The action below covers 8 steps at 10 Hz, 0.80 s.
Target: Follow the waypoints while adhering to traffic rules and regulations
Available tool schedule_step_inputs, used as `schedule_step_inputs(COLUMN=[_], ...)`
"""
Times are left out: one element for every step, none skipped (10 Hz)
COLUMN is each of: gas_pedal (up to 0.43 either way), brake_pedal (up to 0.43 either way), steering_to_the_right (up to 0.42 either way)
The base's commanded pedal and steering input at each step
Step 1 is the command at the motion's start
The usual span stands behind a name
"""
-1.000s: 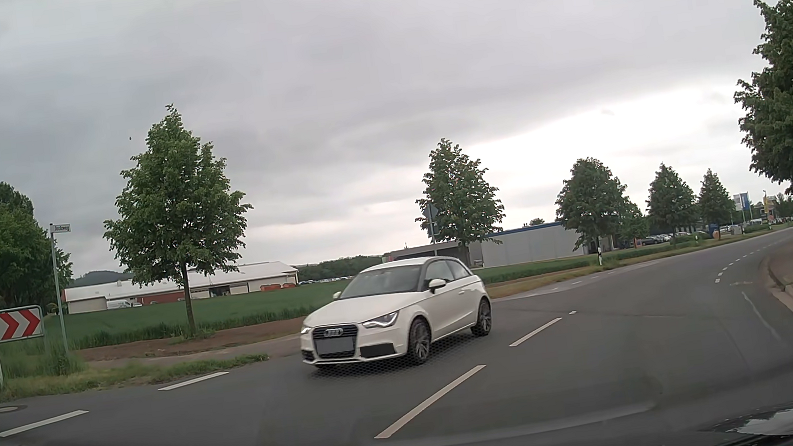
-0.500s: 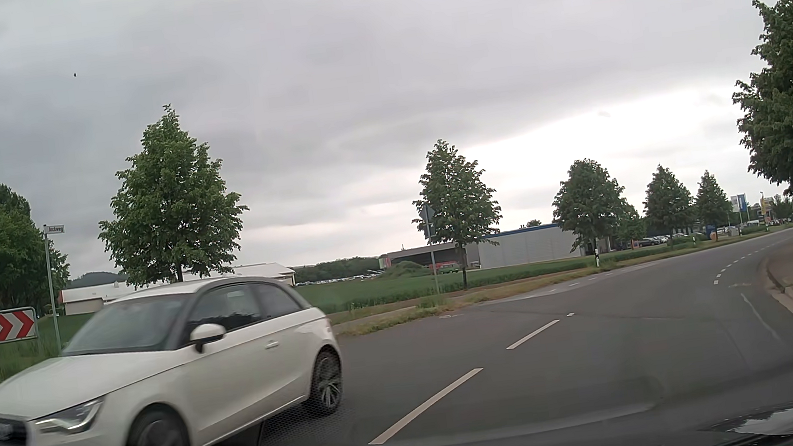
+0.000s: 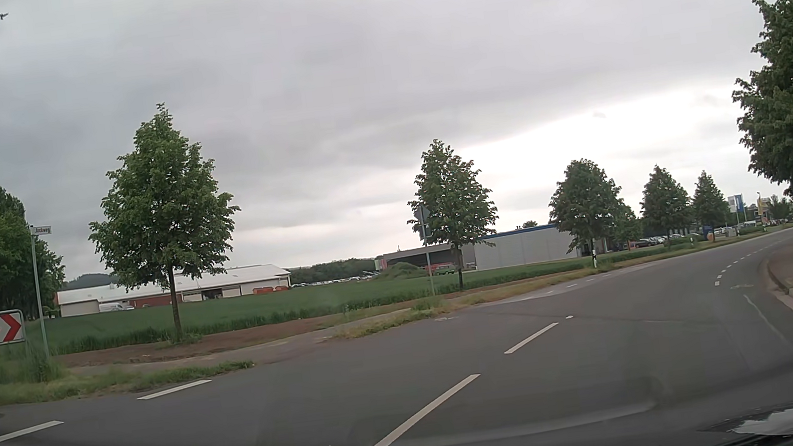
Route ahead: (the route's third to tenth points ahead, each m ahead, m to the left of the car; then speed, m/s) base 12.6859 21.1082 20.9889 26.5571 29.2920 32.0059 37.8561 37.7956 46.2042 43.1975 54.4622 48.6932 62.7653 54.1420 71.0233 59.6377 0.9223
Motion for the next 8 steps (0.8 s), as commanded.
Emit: schedule_step_inputs(gas_pedal=[0.15,0.15,0.15,0.157,0.169,0.189,0.197,0.209], brake_pedal=[0.0,0.0,0.0,0.0,0.0,0.0,0.0,0.0], steering_to_the_right=[-0.161,-0.213,-0.299,-0.37,-0.429,-0.491,-0.521,-0.565])
